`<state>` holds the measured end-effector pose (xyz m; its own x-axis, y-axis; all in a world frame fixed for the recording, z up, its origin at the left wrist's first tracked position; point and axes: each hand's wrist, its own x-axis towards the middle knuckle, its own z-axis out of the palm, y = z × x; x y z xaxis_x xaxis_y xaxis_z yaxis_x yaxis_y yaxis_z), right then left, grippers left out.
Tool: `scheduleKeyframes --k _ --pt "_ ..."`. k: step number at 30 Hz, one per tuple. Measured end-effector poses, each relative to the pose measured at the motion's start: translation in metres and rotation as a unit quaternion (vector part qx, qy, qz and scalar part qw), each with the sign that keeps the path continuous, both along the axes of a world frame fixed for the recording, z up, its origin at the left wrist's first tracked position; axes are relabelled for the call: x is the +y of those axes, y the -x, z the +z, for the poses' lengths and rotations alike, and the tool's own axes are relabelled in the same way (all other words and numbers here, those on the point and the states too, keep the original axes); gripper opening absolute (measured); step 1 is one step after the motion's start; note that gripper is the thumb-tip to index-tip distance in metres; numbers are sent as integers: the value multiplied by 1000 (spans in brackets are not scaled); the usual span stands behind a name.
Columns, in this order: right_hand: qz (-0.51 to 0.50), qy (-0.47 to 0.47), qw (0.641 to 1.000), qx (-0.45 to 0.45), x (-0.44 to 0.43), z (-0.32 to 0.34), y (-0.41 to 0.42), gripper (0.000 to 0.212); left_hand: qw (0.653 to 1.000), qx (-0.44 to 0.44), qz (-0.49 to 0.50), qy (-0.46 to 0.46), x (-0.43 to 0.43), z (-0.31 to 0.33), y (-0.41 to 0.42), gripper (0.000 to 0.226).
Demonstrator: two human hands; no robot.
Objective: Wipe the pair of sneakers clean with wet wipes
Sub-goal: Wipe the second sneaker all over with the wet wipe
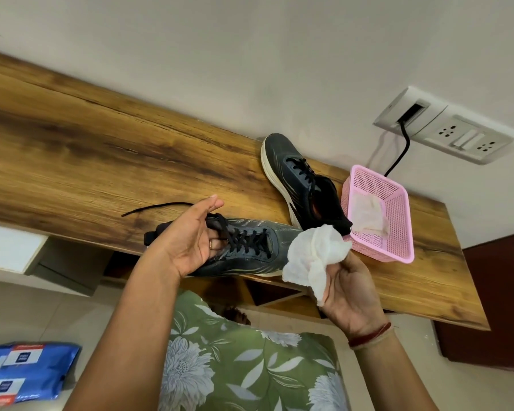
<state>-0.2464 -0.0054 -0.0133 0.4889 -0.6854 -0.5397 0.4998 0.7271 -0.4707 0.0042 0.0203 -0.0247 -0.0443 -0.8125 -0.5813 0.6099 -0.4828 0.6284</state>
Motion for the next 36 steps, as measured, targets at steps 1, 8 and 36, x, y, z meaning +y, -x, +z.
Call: scheduleKeyframes --k 1,8,36 --pt "11 -3 1000 16 -1 -2 1 49 1000 0 -1 0 0 -1 0 43" --pt "-57 116 979 160 -3 18 -16 51 1000 -8 -4 1 0 0 0 42" --pt "169 571 466 654 2 -35 -14 18 1000 1 12 -4 3 6 1 43"
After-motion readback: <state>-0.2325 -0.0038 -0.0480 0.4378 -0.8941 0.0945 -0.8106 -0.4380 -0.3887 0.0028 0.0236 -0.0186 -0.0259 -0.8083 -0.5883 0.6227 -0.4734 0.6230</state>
